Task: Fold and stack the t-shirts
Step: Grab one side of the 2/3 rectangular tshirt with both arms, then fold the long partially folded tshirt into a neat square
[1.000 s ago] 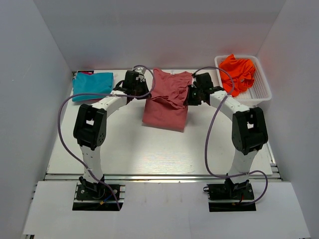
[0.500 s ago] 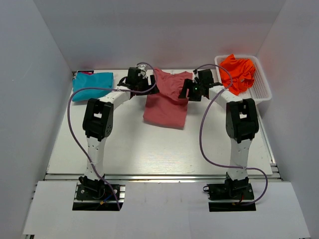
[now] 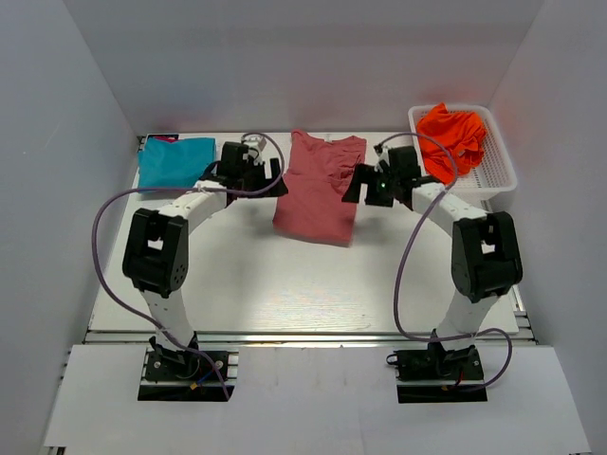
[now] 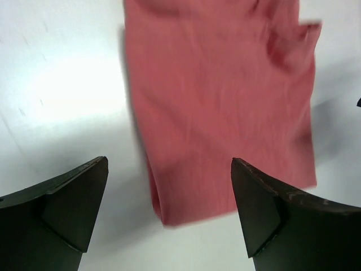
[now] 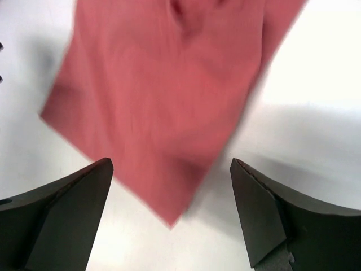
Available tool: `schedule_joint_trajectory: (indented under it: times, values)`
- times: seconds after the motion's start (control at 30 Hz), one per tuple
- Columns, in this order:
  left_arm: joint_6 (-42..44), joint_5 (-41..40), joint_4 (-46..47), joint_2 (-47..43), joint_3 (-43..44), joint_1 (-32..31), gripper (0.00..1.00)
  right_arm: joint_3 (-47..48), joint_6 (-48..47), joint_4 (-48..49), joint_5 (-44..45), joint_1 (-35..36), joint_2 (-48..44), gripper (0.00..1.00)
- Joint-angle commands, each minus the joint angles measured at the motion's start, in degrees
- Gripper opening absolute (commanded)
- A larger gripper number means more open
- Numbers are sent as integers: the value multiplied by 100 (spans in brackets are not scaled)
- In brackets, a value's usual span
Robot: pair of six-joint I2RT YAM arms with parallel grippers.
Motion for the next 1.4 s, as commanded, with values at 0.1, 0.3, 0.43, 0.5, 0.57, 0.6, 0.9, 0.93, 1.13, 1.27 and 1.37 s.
schedule_joint_trajectory:
  times: [0.1, 0.3, 0.43, 0.5, 0.57, 0.6, 0.9, 0.93, 1.13, 1.27, 1.37]
  values:
    - [-10, 299, 258, -618, -1215, -162, 100, -1529, 644, 528, -623, 84, -738, 90]
    - [-10, 562, 267, -258, -1488, -162, 74, -2066, 1049, 1021, -1168, 163, -361, 90]
    - [-10, 695, 188, -56, -1488, -162, 50, -2119, 1199, 1119, -1222, 181, -150, 84]
    - [-10, 748, 188, -55, -1540, -162, 46, -2137, 1234, 1128, -1195, 189, -80, 79]
    - [-10, 809, 241, -55, -1602, -214, 37, -2171, 1278, 1171, -1256, 190, -45, 68]
    - [-62, 861, 293, -55, -1655, -214, 36, -2189, 1296, 1180, -1265, 198, -44, 65]
    - [-116, 1213, 408, 129, -1761, -267, 0, -2277, 1287, 1303, -1344, 225, -88, 6]
    - [-116, 1292, 408, 77, -1761, -267, 0, -2286, 1270, 1295, -1370, 216, -141, 0]
    - [-176, 1626, 338, -1257, -2655, -267, 0, -2723, 841, 639, -1556, 277, -1156, 0]
    - [-300, 1846, 163, -2698, -3377, -267, 0, -3103, 488, -65, -1511, 295, -2563, 0]
    - [-362, 2083, -144, -3718, -3570, -267, 0, -3139, 224, -733, -1511, 286, -3469, 0]
